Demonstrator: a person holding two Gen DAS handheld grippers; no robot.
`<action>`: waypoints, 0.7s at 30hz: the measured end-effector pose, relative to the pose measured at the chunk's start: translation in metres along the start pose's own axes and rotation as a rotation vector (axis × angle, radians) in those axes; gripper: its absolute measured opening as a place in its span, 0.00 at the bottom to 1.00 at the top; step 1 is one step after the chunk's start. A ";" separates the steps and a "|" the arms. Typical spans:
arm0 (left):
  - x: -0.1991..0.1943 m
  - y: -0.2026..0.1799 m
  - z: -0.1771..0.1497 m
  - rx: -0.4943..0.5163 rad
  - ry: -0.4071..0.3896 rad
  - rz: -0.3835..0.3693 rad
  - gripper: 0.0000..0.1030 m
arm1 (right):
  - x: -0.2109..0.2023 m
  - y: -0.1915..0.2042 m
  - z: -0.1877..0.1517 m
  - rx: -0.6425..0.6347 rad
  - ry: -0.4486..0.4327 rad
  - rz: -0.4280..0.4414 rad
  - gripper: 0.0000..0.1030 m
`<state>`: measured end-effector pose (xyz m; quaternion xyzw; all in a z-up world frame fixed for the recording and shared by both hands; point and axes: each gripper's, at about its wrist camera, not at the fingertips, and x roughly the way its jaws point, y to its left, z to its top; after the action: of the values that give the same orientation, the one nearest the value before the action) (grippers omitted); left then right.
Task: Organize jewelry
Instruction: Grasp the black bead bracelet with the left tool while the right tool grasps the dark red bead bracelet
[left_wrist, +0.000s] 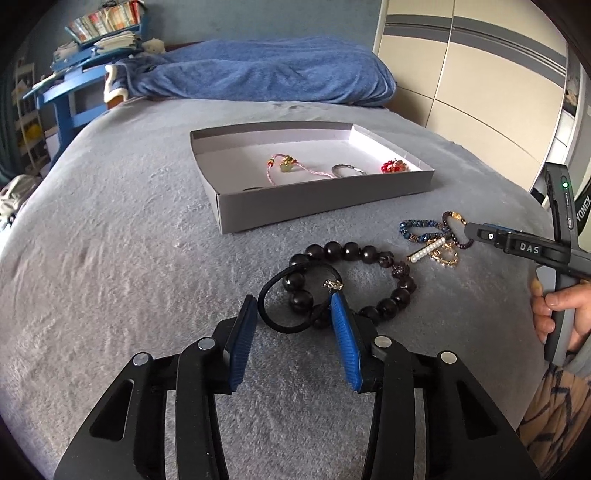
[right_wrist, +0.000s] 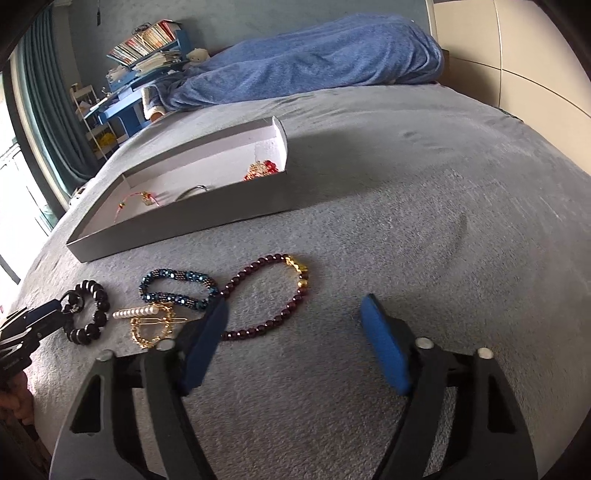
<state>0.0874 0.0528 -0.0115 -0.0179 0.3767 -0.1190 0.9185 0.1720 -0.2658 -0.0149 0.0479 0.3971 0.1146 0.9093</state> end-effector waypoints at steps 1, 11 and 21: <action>0.000 0.001 0.000 -0.005 0.001 0.000 0.42 | 0.001 -0.001 0.000 0.002 0.002 -0.002 0.61; -0.003 0.004 0.001 -0.023 -0.016 -0.018 0.40 | 0.006 0.005 -0.001 -0.036 0.026 0.006 0.17; -0.001 0.017 0.005 -0.097 -0.001 -0.031 0.40 | 0.003 0.008 -0.002 -0.059 0.002 0.030 0.06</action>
<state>0.0935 0.0695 -0.0096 -0.0683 0.3812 -0.1150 0.9147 0.1709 -0.2571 -0.0171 0.0267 0.3936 0.1400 0.9082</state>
